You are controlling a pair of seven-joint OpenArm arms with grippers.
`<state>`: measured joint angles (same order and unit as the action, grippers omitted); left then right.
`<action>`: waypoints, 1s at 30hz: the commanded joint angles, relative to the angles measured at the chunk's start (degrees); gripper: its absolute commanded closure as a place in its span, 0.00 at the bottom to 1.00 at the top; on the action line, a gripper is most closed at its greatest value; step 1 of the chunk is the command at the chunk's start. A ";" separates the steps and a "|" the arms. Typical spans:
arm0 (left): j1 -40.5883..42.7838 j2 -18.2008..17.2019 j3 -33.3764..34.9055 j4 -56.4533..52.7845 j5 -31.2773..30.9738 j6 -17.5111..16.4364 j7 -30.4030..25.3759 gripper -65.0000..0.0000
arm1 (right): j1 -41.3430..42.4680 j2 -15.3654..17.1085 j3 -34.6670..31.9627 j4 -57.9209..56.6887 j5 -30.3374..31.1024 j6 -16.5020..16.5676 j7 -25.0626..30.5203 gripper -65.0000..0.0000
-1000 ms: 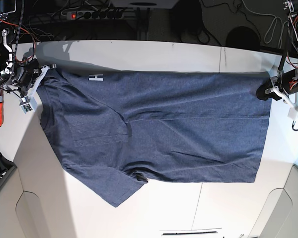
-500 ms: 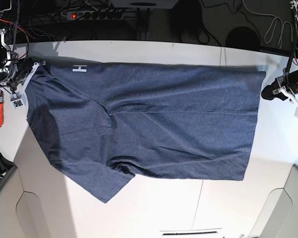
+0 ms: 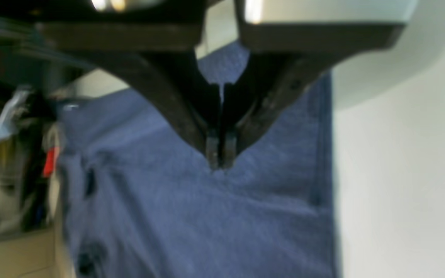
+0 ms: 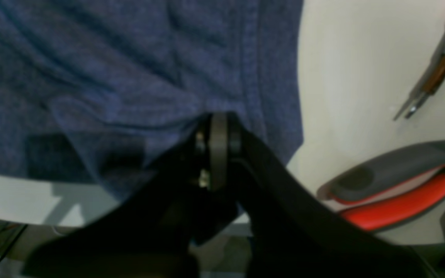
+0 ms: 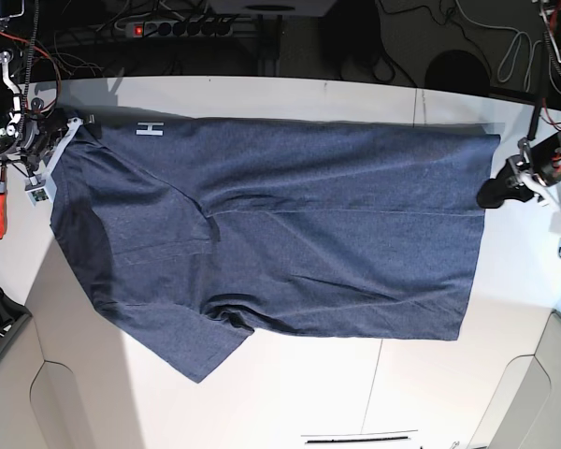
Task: Layout the t-shirt on the table in an organized manner, then fold the t-shirt properly
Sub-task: 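Drag the shirt edge with both grippers to straighten it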
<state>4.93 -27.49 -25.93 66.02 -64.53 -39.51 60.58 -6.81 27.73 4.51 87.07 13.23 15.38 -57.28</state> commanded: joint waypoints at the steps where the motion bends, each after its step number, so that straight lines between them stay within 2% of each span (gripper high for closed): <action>1: -0.33 -0.37 -0.31 1.27 1.46 -0.49 -0.39 1.00 | 0.61 0.96 0.48 0.96 -0.13 -0.13 0.31 1.00; 7: -0.13 3.15 -0.22 0.59 16.55 -0.49 -6.88 1.00 | 0.61 0.96 0.48 0.96 -0.13 -0.13 0.48 1.00; 18: 2.75 3.45 1.03 0.57 26.75 -0.09 -7.80 1.00 | 0.59 0.94 0.48 0.96 2.40 0.07 0.42 1.00; 21: 4.79 1.88 1.01 0.57 26.14 1.64 -7.93 1.00 | 0.59 0.92 0.48 0.96 2.49 0.04 0.04 1.00; 25: 7.58 -0.81 0.74 0.57 24.76 1.81 -9.49 1.00 | 0.57 0.66 0.46 0.96 4.98 0.09 -1.01 1.00; 30: 7.98 -1.27 -0.31 0.57 24.50 1.79 -9.60 1.00 | 0.57 0.68 0.46 0.96 8.74 1.55 -1.84 1.00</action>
<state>12.69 -27.77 -26.00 66.41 -42.68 -39.22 49.47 -6.79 27.46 4.51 87.11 21.65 16.71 -58.85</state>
